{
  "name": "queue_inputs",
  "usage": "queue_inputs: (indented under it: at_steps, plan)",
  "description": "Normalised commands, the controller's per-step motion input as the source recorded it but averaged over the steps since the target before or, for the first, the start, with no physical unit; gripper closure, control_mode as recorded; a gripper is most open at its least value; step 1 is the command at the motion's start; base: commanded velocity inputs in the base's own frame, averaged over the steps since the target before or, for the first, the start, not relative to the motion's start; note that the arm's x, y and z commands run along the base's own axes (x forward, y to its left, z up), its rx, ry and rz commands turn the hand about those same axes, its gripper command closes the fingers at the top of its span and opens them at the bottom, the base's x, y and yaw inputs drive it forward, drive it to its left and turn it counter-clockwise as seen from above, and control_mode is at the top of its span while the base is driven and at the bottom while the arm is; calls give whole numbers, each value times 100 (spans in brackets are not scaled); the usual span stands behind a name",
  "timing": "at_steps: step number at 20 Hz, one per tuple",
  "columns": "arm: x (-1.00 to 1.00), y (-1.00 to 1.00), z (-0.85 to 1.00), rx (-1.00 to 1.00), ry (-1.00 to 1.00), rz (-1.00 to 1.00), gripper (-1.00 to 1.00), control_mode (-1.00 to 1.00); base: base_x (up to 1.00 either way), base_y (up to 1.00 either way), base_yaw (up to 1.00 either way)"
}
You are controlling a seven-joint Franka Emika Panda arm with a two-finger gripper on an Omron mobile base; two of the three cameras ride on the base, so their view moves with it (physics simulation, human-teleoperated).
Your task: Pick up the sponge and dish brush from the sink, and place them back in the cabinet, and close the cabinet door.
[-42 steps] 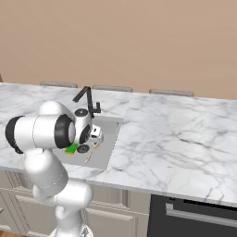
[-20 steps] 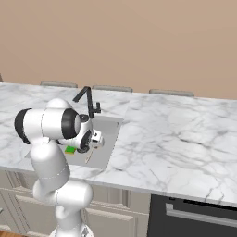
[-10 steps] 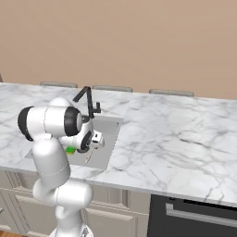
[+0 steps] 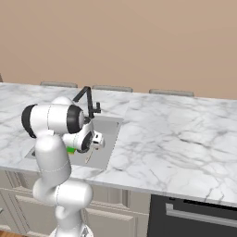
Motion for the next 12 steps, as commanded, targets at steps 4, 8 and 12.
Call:
queue_inputs:
  at_steps: [4, 8, 12]
  plan:
    - [7, 0, -9, 0, 0, 0, -100, -100, 0, 0, 0]
    - [5, 0, -12, 0, 0, 0, -100, -100, 0, 0, 0]
    - [5, 0, -16, 0, 1, 0, -100, -100, 0, 0, 0]
